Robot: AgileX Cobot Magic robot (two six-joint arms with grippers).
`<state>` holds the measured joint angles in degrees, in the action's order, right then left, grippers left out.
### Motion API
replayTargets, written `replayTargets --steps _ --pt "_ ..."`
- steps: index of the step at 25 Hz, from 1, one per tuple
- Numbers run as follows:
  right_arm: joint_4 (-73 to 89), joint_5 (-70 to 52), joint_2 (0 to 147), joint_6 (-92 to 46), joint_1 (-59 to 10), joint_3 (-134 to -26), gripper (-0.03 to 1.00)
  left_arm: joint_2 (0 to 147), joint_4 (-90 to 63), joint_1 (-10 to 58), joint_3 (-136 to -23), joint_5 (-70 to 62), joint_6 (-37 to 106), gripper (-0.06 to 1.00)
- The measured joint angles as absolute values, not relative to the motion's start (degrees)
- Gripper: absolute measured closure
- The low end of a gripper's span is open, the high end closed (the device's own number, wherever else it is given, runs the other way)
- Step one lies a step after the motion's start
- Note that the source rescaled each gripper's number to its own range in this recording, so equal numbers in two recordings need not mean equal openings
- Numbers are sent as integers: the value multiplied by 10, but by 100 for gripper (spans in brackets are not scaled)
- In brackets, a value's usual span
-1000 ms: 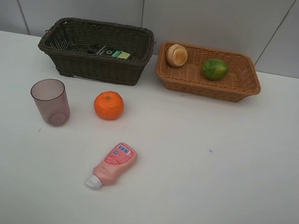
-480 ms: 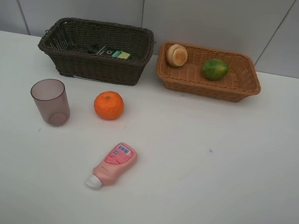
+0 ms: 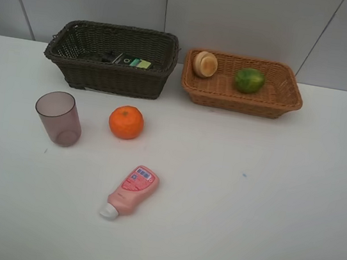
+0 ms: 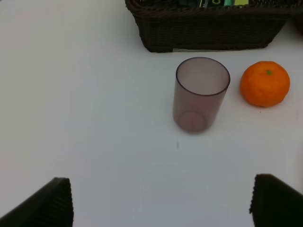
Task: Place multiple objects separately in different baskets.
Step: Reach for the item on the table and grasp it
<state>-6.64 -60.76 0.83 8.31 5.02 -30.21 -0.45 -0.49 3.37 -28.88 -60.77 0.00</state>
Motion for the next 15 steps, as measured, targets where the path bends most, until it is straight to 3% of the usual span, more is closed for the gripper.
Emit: replayTargets --steps 15 --pt "-49 -608 -3 42 50 -302 22 -4 -5 34 -289 -608 0 -2"
